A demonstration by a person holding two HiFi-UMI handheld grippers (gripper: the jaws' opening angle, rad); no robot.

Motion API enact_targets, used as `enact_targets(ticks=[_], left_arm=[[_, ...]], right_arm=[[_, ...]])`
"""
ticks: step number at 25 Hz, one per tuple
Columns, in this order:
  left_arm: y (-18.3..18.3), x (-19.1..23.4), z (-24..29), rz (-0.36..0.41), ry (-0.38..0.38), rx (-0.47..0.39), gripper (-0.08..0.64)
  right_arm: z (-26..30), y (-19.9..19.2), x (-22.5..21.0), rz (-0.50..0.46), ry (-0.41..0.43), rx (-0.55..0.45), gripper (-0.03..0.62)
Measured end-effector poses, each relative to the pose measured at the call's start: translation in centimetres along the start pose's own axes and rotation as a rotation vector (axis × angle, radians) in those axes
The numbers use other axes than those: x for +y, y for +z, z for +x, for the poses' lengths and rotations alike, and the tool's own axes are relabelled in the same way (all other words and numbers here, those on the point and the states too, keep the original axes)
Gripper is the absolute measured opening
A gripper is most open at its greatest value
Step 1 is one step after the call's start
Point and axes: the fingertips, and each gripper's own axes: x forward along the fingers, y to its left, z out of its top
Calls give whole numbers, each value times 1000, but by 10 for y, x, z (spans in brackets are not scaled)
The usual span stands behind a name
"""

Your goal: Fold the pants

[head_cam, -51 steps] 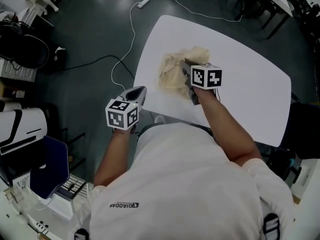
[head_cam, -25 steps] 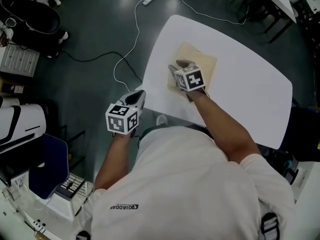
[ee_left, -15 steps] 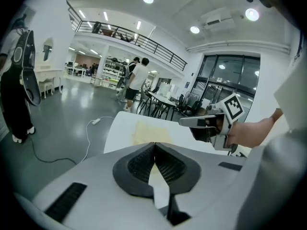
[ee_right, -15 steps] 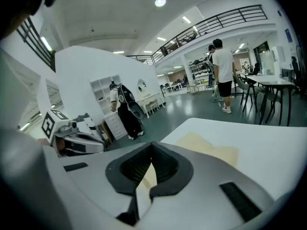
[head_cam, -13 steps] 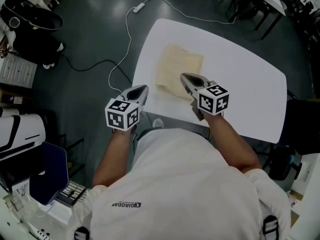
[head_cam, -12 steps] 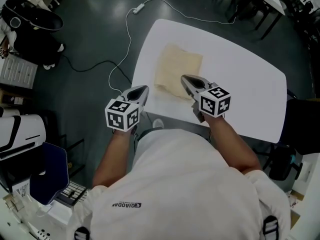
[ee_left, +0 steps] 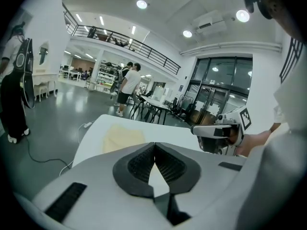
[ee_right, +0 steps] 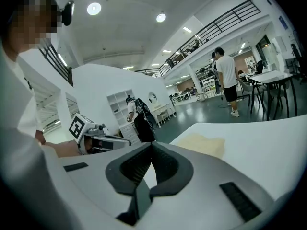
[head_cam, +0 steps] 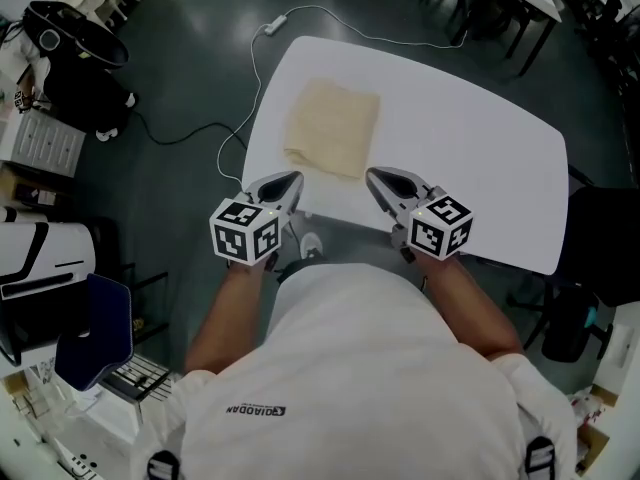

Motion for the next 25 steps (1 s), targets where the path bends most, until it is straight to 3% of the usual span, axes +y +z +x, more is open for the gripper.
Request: enact_targets(ticks=[9, 20, 25], left_arm=[[-63, -91, -17, -31, 17, 18, 28], [-83, -119, -67, -25, 112, -31, 28], [-90, -124, -82, -23, 117, -10, 28]], right_arm=[[-85, -44, 13, 62, 57, -5, 18], [-115, -71, 47, 45, 114, -19, 18], [-113, -68, 54, 71, 104, -44, 18]])
